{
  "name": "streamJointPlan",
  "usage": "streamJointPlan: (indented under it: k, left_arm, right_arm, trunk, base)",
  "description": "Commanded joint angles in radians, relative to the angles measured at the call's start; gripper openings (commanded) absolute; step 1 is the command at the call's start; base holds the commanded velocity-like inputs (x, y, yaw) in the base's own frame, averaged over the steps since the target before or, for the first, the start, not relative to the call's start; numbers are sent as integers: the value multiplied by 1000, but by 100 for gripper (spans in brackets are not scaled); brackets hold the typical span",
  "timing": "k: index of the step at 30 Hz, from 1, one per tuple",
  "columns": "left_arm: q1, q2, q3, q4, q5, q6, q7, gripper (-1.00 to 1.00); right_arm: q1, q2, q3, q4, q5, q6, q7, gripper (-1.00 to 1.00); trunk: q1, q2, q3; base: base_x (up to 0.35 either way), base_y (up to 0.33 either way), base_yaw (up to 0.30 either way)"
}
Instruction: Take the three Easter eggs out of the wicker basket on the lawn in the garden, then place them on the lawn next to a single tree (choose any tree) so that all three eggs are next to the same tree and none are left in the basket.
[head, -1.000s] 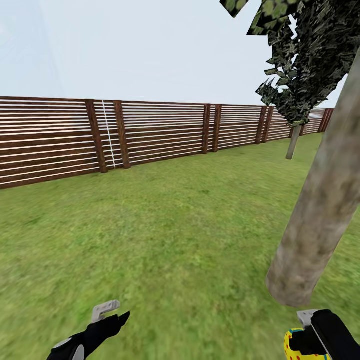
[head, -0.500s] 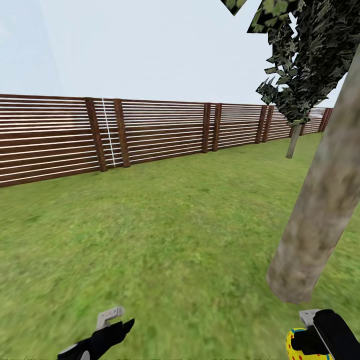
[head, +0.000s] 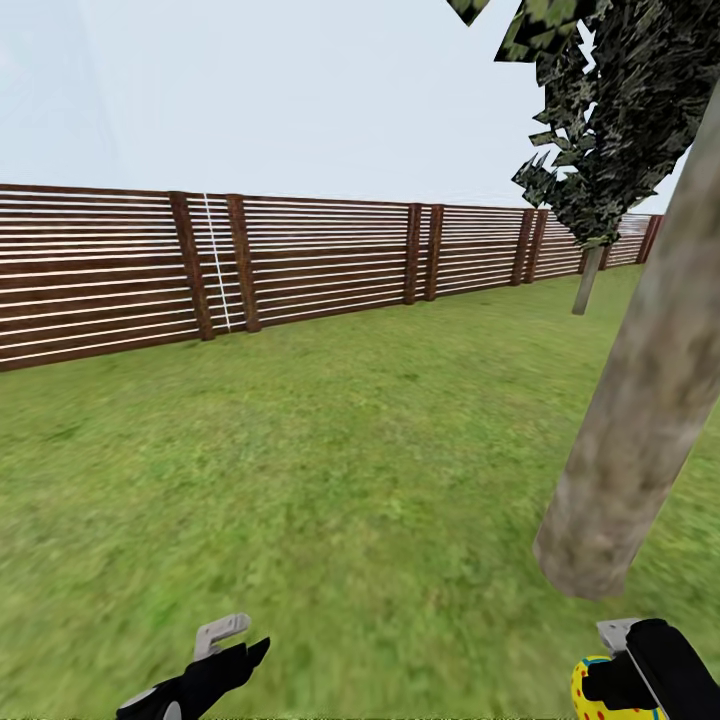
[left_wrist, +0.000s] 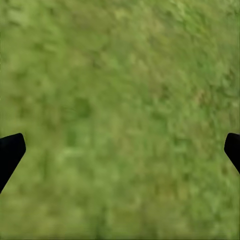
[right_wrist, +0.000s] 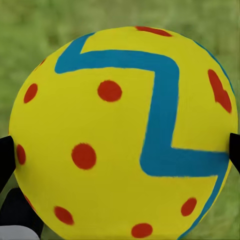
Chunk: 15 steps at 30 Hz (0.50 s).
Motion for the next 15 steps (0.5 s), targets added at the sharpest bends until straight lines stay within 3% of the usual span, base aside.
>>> streamJointPlan:
  k: [1,15]
  left_arm:
    - [-1,-1,4,-1,7,9,-4,100]
    - [-1,-1,3,-1,5,9,-4,100]
  right_arm:
    - [-1,1,-1,-1,11,3,10,-100]
    - [-1,7,-1,-1,11,3,10,-100]
  trunk:
    - [4,-8,-4]
    - [57,-106,-48]
  base:
    - [0,0,0]
    - [0,0,0]
